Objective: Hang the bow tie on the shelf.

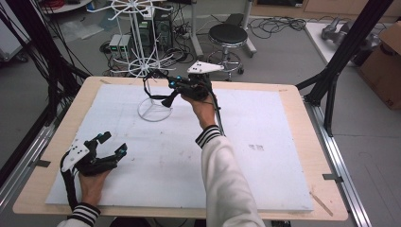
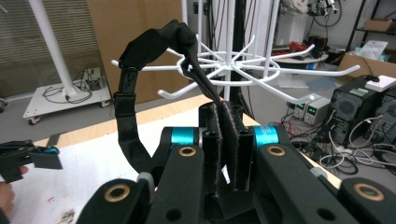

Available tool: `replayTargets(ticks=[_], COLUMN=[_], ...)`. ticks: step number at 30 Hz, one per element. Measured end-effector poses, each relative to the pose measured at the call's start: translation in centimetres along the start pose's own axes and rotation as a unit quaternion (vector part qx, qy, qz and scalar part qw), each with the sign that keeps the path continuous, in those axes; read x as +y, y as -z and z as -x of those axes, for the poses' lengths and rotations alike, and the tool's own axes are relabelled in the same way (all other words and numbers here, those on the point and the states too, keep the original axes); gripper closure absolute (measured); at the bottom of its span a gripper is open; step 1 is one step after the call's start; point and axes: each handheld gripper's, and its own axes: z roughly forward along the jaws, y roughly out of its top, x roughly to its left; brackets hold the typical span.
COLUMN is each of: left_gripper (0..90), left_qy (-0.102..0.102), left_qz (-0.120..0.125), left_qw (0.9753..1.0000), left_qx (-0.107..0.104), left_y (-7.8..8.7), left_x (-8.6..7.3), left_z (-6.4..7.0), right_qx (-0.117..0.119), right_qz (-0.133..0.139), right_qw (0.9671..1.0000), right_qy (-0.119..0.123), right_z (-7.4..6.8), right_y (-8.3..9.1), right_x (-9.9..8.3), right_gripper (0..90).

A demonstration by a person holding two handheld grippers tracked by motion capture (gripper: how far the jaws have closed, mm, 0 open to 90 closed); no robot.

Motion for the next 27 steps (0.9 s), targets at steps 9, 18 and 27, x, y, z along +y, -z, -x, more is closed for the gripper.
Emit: replayTargets(ticks=[9,18,27], left_gripper=[17.6,17.6,17.6], left_qy=[-0.001,0.0,-0.001], left_qz=[0.001,-0.001,-0.001], left_qw=[1.0,1.0,1.0], left_qx=[0.0,0.0,0.0], left_y=[0.0,0.0,0.0], left_x=[0.0,0.0,0.0], left_z=[0.0,0.0,0.0], right_qx=[-0.029,-0.039,-0.058], right_qz=[-0.006,-0.016,-0.031], right_qw=[0.9995,0.9989,0.9978], right_qy=[-0.013,-0.02,-0.008], right_z=[0.7,1.2,0.8], right_y=[-1.6,-2.6,-3.0], right_x=[-1.1,-2.0,-2.1], right_gripper=[86.2,86.0,65.3])
